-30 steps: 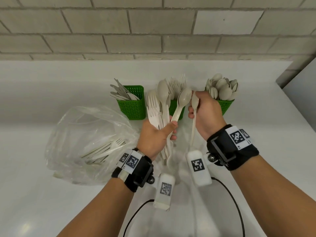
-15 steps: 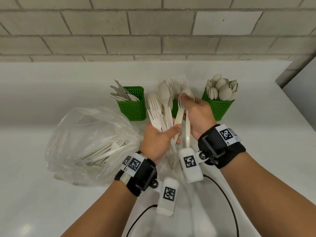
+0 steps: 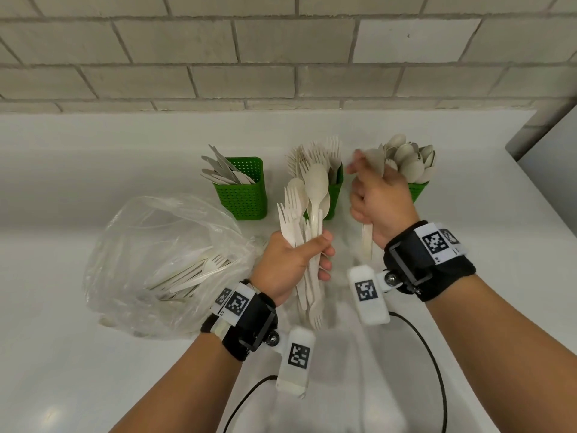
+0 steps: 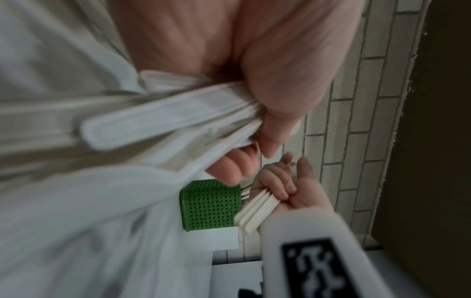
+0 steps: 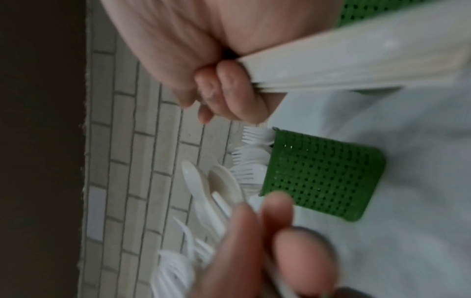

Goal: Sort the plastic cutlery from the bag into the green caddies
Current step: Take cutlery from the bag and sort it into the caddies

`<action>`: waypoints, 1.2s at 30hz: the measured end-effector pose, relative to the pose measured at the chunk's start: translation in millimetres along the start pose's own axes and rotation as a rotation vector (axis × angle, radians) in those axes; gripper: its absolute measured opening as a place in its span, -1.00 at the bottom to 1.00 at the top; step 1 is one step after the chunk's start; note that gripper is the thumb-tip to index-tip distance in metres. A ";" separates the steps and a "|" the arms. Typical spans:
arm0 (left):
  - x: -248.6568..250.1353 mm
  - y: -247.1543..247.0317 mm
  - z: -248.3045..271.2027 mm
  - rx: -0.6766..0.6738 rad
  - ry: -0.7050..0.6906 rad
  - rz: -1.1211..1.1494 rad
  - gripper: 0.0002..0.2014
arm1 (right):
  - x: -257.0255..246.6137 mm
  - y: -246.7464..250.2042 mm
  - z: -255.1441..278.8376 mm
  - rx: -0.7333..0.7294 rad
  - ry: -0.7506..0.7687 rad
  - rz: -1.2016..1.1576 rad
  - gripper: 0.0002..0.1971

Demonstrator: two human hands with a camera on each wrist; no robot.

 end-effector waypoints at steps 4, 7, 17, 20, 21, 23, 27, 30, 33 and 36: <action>1.8 -6.2 0.3 -0.070 0.005 -0.068 -0.95 | 1.9 -12.4 12.1 -0.208 0.134 0.322 -0.90; 0.5 -7.8 1.9 -0.074 0.017 -0.061 -0.93 | 4.7 -6.4 3.9 -0.035 0.149 0.235 -0.83; 0.1 0.5 1.6 -0.014 -0.002 -0.043 -0.94 | -8.6 11.9 -2.9 0.013 -0.026 -0.052 -0.88; 4.8 -3.4 -0.7 -0.062 -0.035 -0.071 -0.94 | 0.8 -6.5 19.6 -0.323 -0.065 0.288 -0.81; 5.8 -4.7 -0.5 -0.085 -0.047 -0.078 -0.94 | 4.3 -11.1 23.2 -0.380 -0.082 0.262 -0.78; 6.4 -6.5 1.0 -0.123 -0.055 -0.078 -0.96 | 7.5 -12.2 20.5 -0.332 -0.095 0.175 -0.72; 4.2 -6.4 3.8 -0.126 -0.021 -0.050 -0.90 | 9.1 -0.8 2.6 -0.031 -0.013 0.045 -0.66; 5.4 -6.0 3.7 -0.108 -0.022 -0.010 -0.87 | 4.1 2.3 -3.4 0.041 0.074 -0.017 -0.64; 8.2 -6.1 3.2 -0.119 -0.035 -0.030 -0.85 | -3.4 2.4 -3.4 0.008 0.110 0.016 -0.68; 10.0 -8.1 2.6 -0.143 -0.067 -0.107 -0.83 | -7.9 3.5 -4.1 -0.084 0.141 0.096 -0.76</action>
Point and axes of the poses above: each hand's wrist, its own z-axis away from the middle knuckle, its own y-axis out of the back of the hand, x = y × z, the point moved 2 cm from there along -z, towards the middle knuckle, and after that the axes turned 4 degrees about -x, right-handed, at the moved point
